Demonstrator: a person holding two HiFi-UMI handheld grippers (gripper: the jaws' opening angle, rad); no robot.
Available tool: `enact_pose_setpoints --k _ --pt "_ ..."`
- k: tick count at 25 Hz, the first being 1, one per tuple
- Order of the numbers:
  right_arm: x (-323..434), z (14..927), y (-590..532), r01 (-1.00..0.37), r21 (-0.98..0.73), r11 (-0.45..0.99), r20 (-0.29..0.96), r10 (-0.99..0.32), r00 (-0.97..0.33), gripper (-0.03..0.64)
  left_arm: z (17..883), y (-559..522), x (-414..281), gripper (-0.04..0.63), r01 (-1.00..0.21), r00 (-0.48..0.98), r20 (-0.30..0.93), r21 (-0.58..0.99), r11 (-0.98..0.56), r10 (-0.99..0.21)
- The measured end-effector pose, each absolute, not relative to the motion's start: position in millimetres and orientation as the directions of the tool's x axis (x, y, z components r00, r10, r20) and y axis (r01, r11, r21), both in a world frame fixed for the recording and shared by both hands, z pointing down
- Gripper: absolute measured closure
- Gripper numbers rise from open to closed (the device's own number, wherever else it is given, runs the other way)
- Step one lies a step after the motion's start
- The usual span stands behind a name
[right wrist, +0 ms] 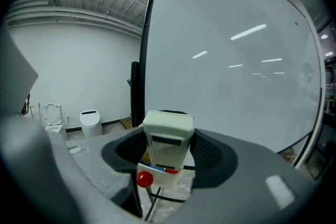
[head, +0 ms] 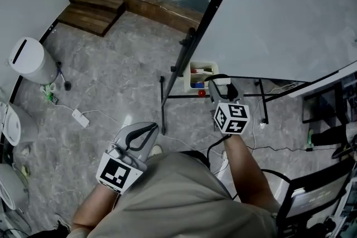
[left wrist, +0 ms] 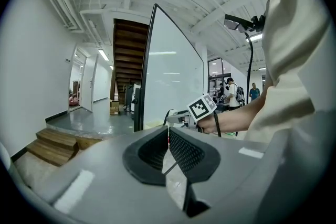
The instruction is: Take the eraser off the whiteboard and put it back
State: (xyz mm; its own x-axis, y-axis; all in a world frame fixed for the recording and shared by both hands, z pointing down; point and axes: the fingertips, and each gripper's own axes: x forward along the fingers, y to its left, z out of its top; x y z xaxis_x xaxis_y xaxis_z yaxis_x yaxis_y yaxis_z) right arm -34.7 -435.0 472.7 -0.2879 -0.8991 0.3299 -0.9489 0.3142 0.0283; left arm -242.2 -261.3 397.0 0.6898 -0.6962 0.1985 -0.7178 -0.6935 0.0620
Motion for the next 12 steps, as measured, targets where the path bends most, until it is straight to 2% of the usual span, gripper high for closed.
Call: enact_pose_setpoints --k 12 --pt "-40 511 -445 -0.952 0.041 0.303 0.380 -0.886 -0.266 0.354 401 -268 -248 0.583 -0.726 0.682 0.213 0.074 -0.684 -0.700"
